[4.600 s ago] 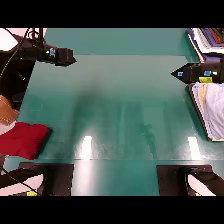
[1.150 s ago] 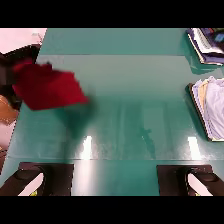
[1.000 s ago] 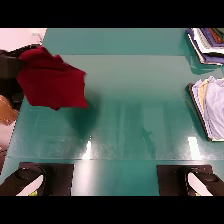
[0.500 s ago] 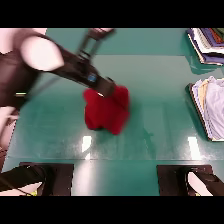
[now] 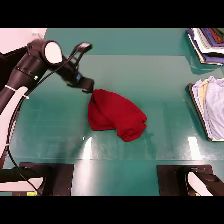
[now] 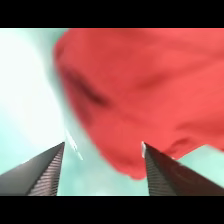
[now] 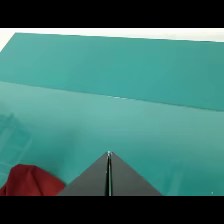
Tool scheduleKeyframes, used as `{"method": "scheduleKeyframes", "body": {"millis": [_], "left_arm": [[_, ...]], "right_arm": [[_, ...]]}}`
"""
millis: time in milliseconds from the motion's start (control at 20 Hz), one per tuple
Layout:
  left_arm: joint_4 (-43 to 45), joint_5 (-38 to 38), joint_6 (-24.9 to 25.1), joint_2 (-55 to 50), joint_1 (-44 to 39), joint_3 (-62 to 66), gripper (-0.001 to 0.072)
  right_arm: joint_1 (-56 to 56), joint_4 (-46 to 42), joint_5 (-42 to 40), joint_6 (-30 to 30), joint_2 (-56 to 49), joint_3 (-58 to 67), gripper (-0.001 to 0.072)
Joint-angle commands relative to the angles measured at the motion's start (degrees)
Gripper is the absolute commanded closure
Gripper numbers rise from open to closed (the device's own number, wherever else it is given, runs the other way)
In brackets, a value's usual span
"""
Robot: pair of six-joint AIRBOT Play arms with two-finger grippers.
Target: Fold the shirts.
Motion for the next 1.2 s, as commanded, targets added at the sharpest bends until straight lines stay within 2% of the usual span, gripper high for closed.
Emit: {"method": "scheduleKeyframes", "body": {"millis": [0,250,350,450,500,550,600,700,850,900,950,1000,1100,1150], "left_arm": [[-7.1,4.5,0.8,-0.2,5.9,-12.3,0.0126],[-16.2,19.8,1.3,-1.6,4.5,-24.1,0.0128],[-16.2,21.7,1.3,-2.6,2.8,-24.1,0.0226],[-16.1,23.9,1.3,-2.8,1.9,-24.0,0.0229],[-16.0,23.7,1.2,-2.8,2.0,-23.8,0.0297],[-15.6,23.0,1.3,-2.8,2.6,-23.4,0.0584],[-15.1,21.5,1.2,-2.8,3.5,-22.7,0.0672],[-13.3,19.0,1.2,-2.0,5.7,-21.0,0.0680],[-11.0,18.0,1.3,0.4,8.0,-19.3,0.0680],[-10.6,18.0,1.3,0.9,8.0,-19.3,0.0680],[-10.4,18.0,1.3,1.0,8.0,-19.3,0.0680],[-10.5,18.0,1.3,1.0,8.0,-19.3,0.0680],[-10.4,17.9,1.3,1.0,8.0,-19.3,0.0680],[-10.4,17.9,1.3,1.0,8.0,-19.3,0.0680]], "right_arm": [[0.0,0.0,0.0,0.0,0.0,0.0,0.0696],[0.0,0.0,0.1,0.0,-0.1,-0.1,0.0696],[0.0,0.0,1.1,0.0,-0.4,-0.2,0.0696],[0.0,0.0,3.3,0.0,-1.1,-0.9,0.0696],[0.0,0.0,3.6,0.0,-1.2,-2.4,0.0696],[0.0,-0.1,4.1,0.0,-1.2,-4.4,0.0696],[-0.1,0.0,4.6,0.1,-1.2,-7.3,0.0696],[-0.1,-0.1,6.0,2.2,-1.2,-14.4,0.0696],[0.1,-0.4,5.7,2.2,-1.2,-29.7,0.0692],[0.6,-0.4,5.3,2.2,-1.7,-35.1,0.0615],[1.5,-0.3,4.9,2.2,-2.8,-40.3,0.0426],[3.1,0.5,3.6,2.2,-4.7,-45.4,0.0330],[7.2,5.4,-0.4,1.6,-9.3,-52.5,0.0330],[10.0,8.6,-2.6,-1.0,-11.7,-54.4,0.0327]]}}
